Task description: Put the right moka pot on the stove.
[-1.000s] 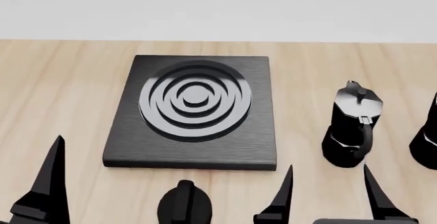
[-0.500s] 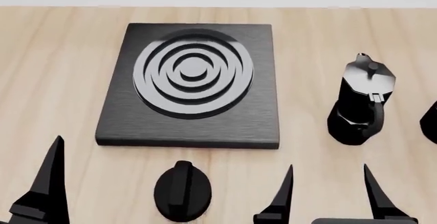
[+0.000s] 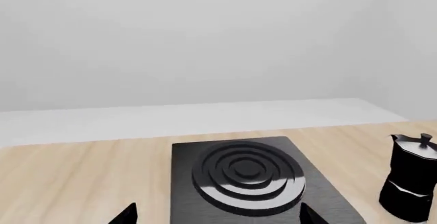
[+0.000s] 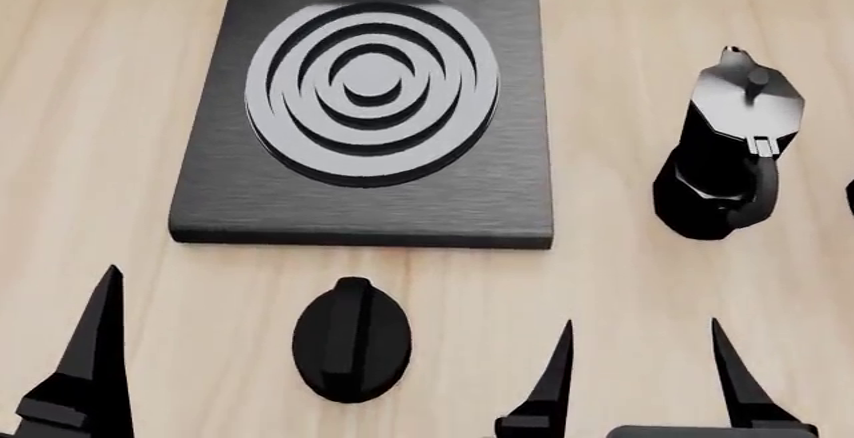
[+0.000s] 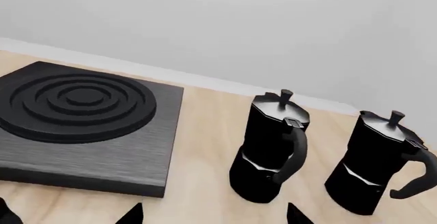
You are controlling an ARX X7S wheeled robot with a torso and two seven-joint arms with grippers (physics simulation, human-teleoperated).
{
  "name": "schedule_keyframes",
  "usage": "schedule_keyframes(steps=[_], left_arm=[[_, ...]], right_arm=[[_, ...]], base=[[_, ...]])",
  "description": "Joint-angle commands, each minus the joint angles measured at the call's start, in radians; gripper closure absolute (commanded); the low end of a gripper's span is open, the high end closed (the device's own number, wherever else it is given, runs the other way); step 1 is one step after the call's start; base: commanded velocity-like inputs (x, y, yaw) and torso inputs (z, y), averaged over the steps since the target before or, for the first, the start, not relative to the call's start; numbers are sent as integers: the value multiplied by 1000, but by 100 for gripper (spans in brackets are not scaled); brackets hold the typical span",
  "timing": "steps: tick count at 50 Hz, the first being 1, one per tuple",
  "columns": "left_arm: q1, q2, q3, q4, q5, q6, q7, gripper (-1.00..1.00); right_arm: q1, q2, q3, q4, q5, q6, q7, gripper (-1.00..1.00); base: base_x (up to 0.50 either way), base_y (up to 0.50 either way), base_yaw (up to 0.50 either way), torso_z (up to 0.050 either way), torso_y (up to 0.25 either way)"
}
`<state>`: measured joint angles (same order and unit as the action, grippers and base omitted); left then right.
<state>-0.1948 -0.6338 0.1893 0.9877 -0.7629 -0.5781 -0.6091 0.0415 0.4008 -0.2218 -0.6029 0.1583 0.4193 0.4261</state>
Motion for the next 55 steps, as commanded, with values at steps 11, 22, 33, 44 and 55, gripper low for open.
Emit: schedule_keyframes(steps=[11,22,33,44,55], left_arm=[[0,-11,9,-3,-3,17,-13,-100],[-11,-17,28,2,7,3,-32,-100],[-10,-20,30,-7,0,13,-37,-100],[-11,-25,40,-6,5,17,-42,-100],[-12,-30,49,-9,13,23,-46,-100]], right_arm=[[-2,6,3,-3,4,1,6,-100],[-10,22,35,-37,34,16,3,-100],[-65,77,140,-70,102,-18,-25,-100],[-119,143,262,-95,166,-6,-44,-100],[-130,187,395,-112,335,57,-86,-100]], base=[[-1,0,0,2,-116],[0,0,0,0,-10],[0,0,0,0,0],[0,0,0,0,0],[0,0,0,0,0]])
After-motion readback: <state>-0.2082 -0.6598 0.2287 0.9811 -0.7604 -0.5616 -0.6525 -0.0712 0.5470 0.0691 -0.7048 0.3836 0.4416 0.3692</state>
